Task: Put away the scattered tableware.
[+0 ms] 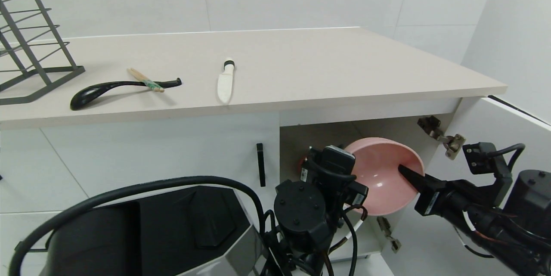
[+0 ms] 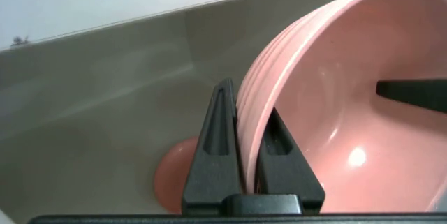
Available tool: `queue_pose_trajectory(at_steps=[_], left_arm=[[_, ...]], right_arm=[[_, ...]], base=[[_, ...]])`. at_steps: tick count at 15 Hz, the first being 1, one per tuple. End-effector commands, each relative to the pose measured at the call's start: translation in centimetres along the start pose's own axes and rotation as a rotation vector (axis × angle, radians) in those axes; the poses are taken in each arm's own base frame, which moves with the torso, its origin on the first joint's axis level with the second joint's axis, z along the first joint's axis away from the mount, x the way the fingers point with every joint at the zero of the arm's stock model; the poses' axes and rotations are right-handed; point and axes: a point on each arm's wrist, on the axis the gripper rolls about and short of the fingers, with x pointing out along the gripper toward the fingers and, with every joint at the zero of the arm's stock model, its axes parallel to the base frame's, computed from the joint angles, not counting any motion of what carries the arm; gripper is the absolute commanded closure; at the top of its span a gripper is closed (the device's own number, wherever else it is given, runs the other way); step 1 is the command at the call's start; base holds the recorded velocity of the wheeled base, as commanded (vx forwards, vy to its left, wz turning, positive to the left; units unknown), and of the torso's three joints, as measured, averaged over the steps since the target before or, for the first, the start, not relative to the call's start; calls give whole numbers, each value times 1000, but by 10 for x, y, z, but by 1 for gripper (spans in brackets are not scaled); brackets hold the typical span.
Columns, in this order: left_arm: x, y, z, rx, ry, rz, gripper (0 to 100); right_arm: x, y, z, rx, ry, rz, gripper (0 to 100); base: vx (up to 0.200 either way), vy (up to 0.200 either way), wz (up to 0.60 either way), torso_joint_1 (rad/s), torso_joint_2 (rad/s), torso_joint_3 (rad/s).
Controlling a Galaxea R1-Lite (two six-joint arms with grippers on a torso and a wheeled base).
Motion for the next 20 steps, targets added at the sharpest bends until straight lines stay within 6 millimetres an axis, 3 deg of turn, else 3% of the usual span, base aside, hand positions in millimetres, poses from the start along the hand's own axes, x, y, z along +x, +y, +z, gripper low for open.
queue_pose_trajectory(at_steps=[1,2,3,11,17,20], left_arm=[[0,0,-2,5,6,0,100],[0,0,-2,5,6,-1,100],[-1,-2,-1,4,5,-4,0],[-6,-4,9,0,-6,-18,0],[-44,13,40,5,19,-91,0],[-74,30,51,24,42,-224,0]], right_arm=[[-2,5,4,1,-22,28,100],[-2,5,4,0,-24,30,100],[-1,5,4,1,-26,31,100],[-2,3,1,-1,-8,19,100],[1,-7,-2,3,11,-29,100],[0,-8,-6,1,30,-33,100]], base=[[0,0,0,0,0,0],[0,0,0,0,0,0],[0,0,0,0,0,0],[0,0,0,0,0,0],[0,0,0,0,0,0],[0,0,0,0,0,0]])
